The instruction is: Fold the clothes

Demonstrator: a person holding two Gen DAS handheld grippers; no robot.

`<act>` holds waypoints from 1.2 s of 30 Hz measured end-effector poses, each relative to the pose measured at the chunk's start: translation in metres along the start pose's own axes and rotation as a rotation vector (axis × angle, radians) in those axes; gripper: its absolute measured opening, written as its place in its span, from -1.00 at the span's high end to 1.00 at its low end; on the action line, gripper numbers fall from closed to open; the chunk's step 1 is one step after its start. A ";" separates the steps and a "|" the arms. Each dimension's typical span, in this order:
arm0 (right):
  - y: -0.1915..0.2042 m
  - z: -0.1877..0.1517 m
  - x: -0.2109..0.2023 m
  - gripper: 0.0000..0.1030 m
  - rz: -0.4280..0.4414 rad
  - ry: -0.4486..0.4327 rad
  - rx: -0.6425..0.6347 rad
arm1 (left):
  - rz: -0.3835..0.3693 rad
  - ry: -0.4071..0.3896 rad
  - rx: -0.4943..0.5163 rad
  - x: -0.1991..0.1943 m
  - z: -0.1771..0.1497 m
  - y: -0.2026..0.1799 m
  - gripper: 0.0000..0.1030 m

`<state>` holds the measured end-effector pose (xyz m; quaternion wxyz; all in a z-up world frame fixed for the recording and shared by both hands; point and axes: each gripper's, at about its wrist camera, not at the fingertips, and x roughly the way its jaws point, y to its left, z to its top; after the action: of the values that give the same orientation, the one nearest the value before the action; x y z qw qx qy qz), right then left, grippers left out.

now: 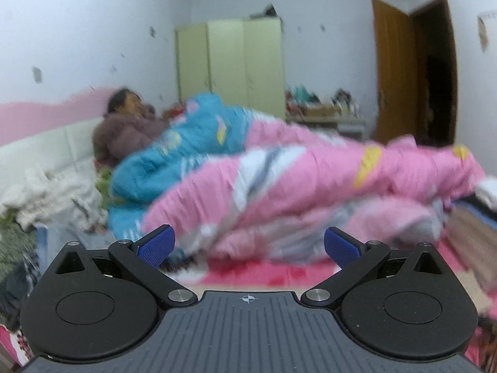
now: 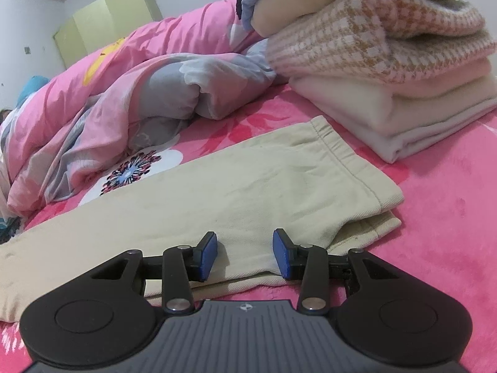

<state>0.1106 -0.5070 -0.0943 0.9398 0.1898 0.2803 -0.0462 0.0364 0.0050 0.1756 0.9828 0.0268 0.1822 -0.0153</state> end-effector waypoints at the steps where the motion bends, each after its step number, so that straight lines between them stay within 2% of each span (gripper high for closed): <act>1: 0.001 0.000 0.000 0.19 -0.002 0.000 -0.003 | -0.031 0.031 -0.003 0.005 -0.011 0.000 -1.00; 5: 0.001 0.000 -0.001 0.19 0.000 0.001 0.000 | -0.168 0.147 -0.001 0.037 -0.069 -0.010 -1.00; 8: -0.001 0.003 -0.004 0.19 0.008 0.013 0.021 | -0.243 0.193 0.036 0.057 -0.114 -0.025 -1.00; 10: 0.001 0.008 -0.012 0.12 0.010 0.030 0.066 | -0.292 0.222 0.067 0.069 -0.143 -0.036 -0.99; 11: 0.002 0.010 -0.021 -0.01 0.035 0.039 0.121 | -0.318 0.237 0.078 0.073 -0.156 -0.041 -0.99; 13: 0.010 0.009 -0.042 -0.09 0.154 0.047 0.196 | -0.395 0.263 0.076 0.080 -0.174 -0.046 -0.98; 15: 0.028 0.001 -0.064 -0.27 0.312 0.059 0.214 | -0.471 0.285 0.061 0.087 -0.189 -0.049 -0.97; 17: 0.053 -0.011 -0.070 -0.34 0.428 0.128 0.217 | -0.542 0.298 0.017 0.094 -0.199 -0.048 -0.93; 19: 0.071 -0.021 -0.056 -0.34 0.490 0.242 0.270 | -0.586 0.313 -0.033 0.103 -0.205 -0.046 -0.89; 21: 0.087 -0.029 -0.036 -0.33 0.523 0.351 0.330 | -0.611 0.337 -0.086 0.112 -0.214 -0.044 -0.75; 22: 0.093 -0.031 -0.026 -0.32 0.521 0.383 0.347 | -0.613 0.351 -0.102 0.118 -0.218 -0.043 -0.53; 23: 0.099 -0.030 -0.017 -0.30 0.513 0.401 0.349 | -0.611 0.364 -0.114 0.123 -0.222 -0.042 -0.40; 26: 0.110 -0.025 -0.001 -0.23 0.466 0.395 0.329 | -0.615 0.353 -0.136 0.133 -0.226 -0.040 -0.34; 28: 0.114 -0.024 0.006 -0.15 0.455 0.401 0.336 | -0.614 0.321 -0.106 0.135 -0.225 -0.042 -0.34; 31: 0.118 -0.026 0.012 0.10 0.446 0.409 0.347 | -0.604 0.304 -0.073 0.141 -0.226 -0.048 -0.33; 33: 0.119 -0.028 0.014 0.52 0.457 0.417 0.352 | -0.598 0.294 -0.062 0.144 -0.227 -0.051 -0.29; 36: 0.114 -0.028 0.015 0.75 0.494 0.425 0.388 | -0.601 0.251 -0.046 0.138 -0.225 -0.053 -0.19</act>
<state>0.1310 -0.3907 -0.0863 0.7901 0.4316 0.4008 0.1699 0.0824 -0.0374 -0.0860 0.9045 -0.0487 0.3021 -0.2971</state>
